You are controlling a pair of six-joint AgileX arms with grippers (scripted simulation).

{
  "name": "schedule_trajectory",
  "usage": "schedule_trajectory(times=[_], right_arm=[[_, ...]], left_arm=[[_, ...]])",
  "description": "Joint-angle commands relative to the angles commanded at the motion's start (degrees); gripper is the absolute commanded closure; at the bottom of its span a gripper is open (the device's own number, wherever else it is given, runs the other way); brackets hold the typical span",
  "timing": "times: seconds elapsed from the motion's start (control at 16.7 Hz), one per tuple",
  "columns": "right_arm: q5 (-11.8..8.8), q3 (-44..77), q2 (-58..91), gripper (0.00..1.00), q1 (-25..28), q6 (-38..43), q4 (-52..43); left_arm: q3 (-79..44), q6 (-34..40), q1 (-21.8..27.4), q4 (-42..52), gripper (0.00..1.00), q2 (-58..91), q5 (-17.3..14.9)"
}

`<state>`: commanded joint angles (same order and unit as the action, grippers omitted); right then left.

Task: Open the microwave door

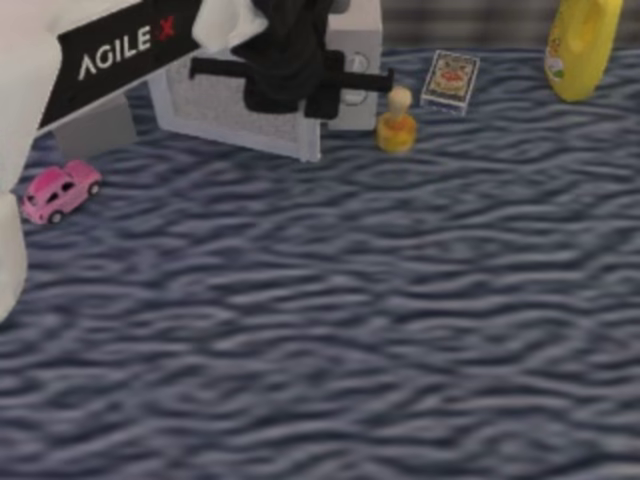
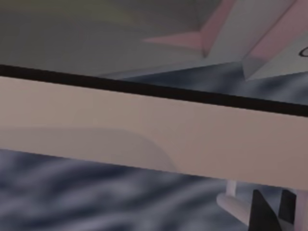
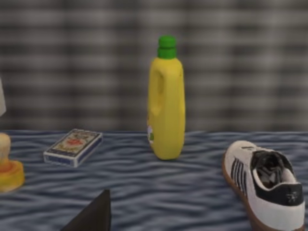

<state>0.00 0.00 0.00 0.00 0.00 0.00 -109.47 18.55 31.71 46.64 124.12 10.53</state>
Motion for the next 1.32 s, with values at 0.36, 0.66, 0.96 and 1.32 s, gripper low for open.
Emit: schedule_trajectory(times=[0.36, 0.66, 0.96, 1.32], right_arm=[[0.00, 0.00, 0.00, 0.00, 0.00, 0.00, 0.00], [0.00, 0.00, 0.00, 0.00, 0.00, 0.00, 0.00], [0.00, 0.00, 0.00, 0.00, 0.00, 0.00, 0.00], [0.00, 0.00, 0.00, 0.00, 0.00, 0.00, 0.00]], left_arm=[[0.00, 0.00, 0.00, 0.00, 1.00, 0.00, 0.00], [1.79, -1.10, 0.14, -0.93, 1.00, -1.00, -0.96], [7.70, -5.56, -0.95, -3.50, 1.00, -4.69, -3.02], [7.86, -5.78, -1.01, -3.76, 1.00, -5.01, -3.13]])
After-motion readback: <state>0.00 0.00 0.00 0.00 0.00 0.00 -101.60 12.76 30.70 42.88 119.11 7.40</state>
